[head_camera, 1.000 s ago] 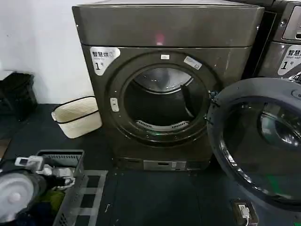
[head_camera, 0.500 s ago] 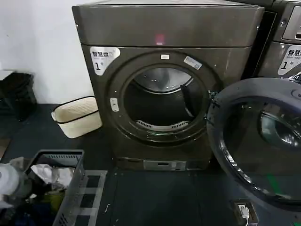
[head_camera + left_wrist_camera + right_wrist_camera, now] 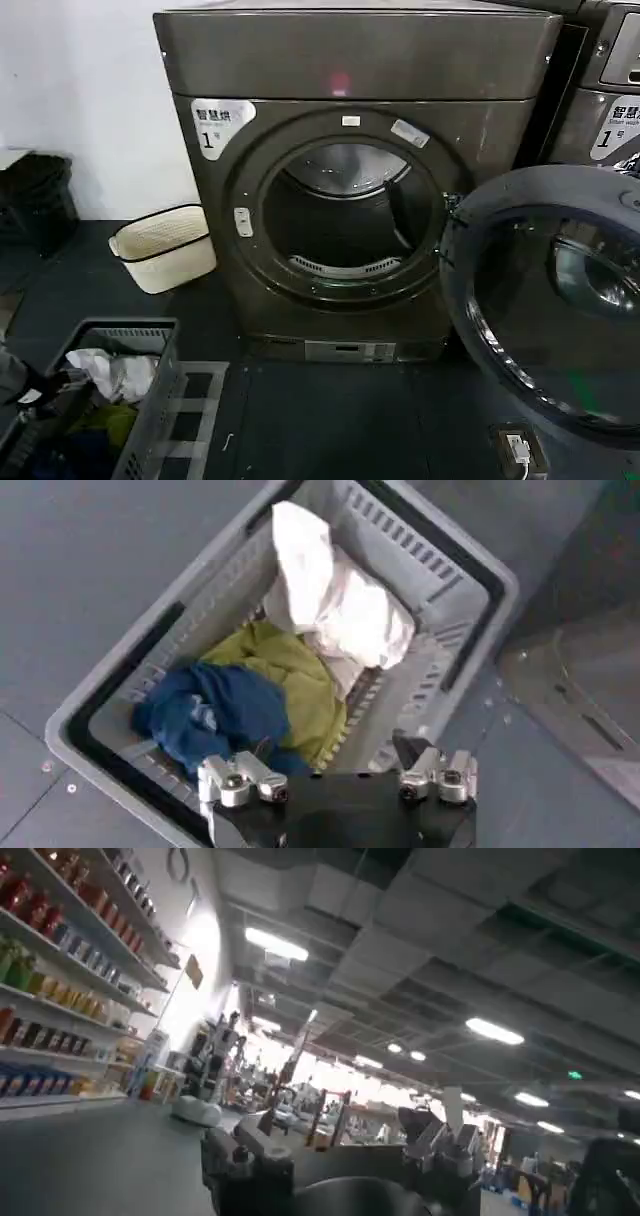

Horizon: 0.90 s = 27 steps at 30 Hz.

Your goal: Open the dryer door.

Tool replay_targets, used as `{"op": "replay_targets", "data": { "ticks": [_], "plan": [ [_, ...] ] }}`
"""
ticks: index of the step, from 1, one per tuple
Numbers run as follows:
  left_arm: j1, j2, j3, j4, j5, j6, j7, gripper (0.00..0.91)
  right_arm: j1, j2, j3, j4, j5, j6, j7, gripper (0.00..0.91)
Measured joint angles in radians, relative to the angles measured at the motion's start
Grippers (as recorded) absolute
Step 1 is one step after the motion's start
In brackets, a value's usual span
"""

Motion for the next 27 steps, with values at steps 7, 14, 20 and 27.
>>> {"op": "replay_targets", "data": {
  "ticks": [7,14,20,27],
  "plan": [
    [-0.007,-0.005,0.010,0.026,0.005,0.000,0.002,0.907,0.002,0.002,0.000,-0.007,0.003,0.003,0.000,0.907],
    [-0.001,-0.005,0.011,0.030,0.006,0.000,0.002,0.907,0.002,0.002,0.002,-0.015,0.003,0.005,0.001,0.907],
    [-0.001,-0.007,0.013,0.034,0.012,0.001,0.002,0.907,-0.001,0.002,0.010,-0.023,0.003,0.005,0.005,0.907],
    [0.008,-0.010,0.018,0.045,0.027,0.001,0.005,0.907,0.002,0.002,0.016,-0.039,0.012,0.015,0.011,0.907]
  ]
}}
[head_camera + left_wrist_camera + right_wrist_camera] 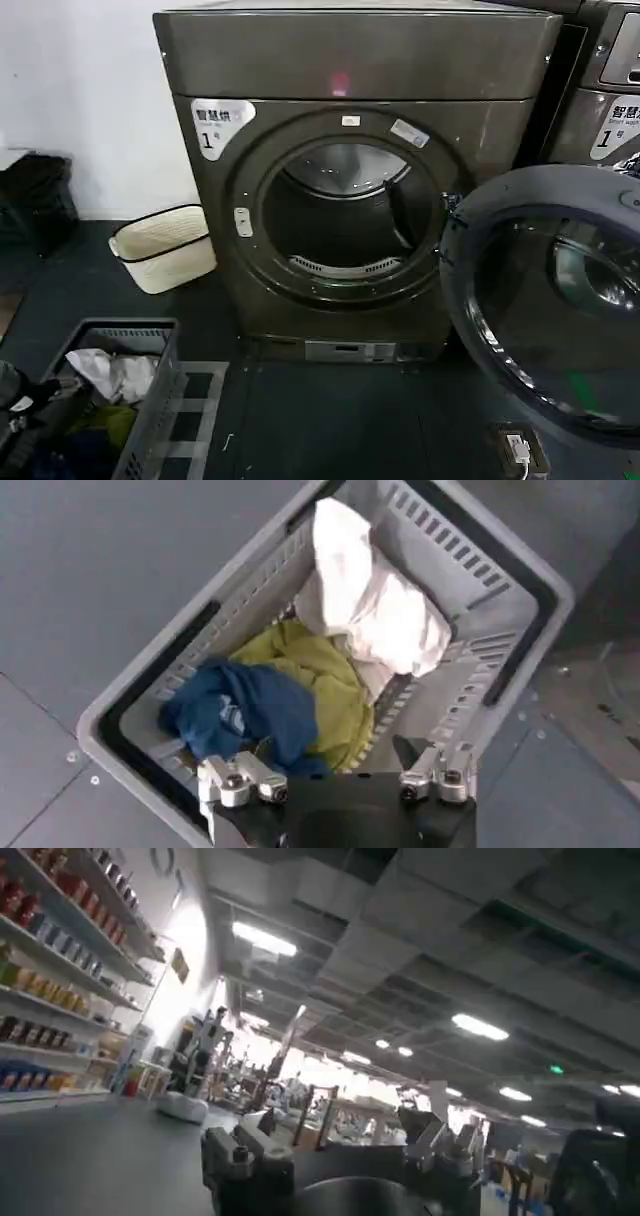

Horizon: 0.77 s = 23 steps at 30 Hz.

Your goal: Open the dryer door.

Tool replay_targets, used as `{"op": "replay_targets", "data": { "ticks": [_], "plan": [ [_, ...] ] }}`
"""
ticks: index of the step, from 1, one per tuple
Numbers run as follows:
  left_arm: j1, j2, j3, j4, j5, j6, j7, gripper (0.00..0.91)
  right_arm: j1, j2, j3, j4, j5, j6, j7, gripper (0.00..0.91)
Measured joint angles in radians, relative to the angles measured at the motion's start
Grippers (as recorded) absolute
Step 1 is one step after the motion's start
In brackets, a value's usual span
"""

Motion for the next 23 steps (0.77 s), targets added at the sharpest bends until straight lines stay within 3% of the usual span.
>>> {"op": "replay_targets", "data": {
  "ticks": [23],
  "plan": [
    [0.015,-0.011,-0.001,0.010,0.034,0.000,0.015,0.907,0.001,0.006,0.022,-0.029,0.034,-0.013,0.004,0.907]
  ]
}}
